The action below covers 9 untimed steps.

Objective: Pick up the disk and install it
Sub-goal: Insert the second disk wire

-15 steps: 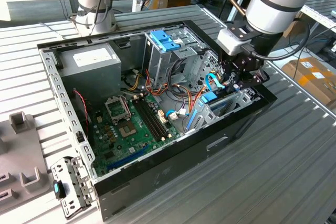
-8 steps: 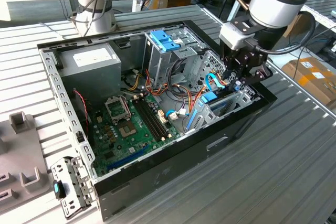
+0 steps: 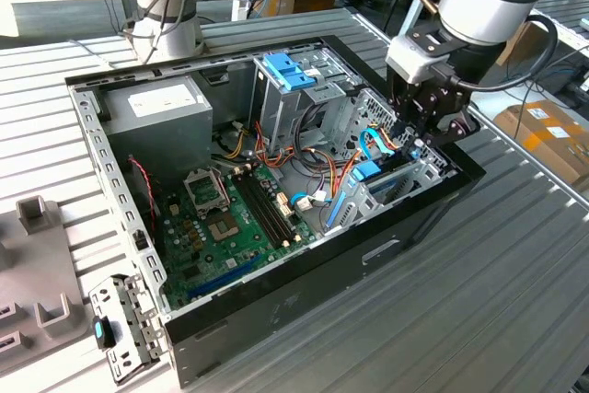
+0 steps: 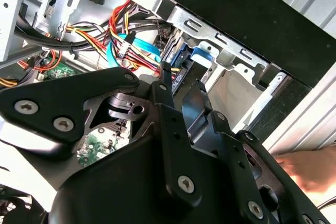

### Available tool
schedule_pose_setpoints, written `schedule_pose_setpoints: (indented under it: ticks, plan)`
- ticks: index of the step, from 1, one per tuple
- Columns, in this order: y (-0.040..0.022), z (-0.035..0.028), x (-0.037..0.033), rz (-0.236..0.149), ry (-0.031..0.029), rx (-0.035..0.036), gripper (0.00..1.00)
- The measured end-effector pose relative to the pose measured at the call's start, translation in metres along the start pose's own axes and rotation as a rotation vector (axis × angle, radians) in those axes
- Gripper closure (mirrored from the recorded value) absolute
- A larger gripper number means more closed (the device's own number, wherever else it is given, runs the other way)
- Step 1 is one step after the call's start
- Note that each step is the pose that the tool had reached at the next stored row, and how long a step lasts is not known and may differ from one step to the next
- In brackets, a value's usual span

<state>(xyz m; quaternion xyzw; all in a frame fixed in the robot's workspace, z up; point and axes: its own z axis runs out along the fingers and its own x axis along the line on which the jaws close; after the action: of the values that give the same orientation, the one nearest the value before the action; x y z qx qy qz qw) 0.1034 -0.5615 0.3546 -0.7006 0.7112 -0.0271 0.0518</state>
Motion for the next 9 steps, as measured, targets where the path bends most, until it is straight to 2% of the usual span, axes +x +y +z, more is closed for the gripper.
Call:
schedule_pose_setpoints:
  ticks: [1, 2, 3, 9]
  plan:
    - [-0.0002, 0.0001, 0.0001, 0.001, 0.0007, -0.0278, 0.64]
    - [-0.0004, 0.0003, 0.0, 0.002, 0.0011, -0.0599, 0.64]
    - [-0.0004, 0.0003, 0.0, 0.002, 0.0012, -0.068, 0.64]
    - [-0.0005, 0.0004, 0.0, 0.002, 0.0013, -0.0701, 0.64]
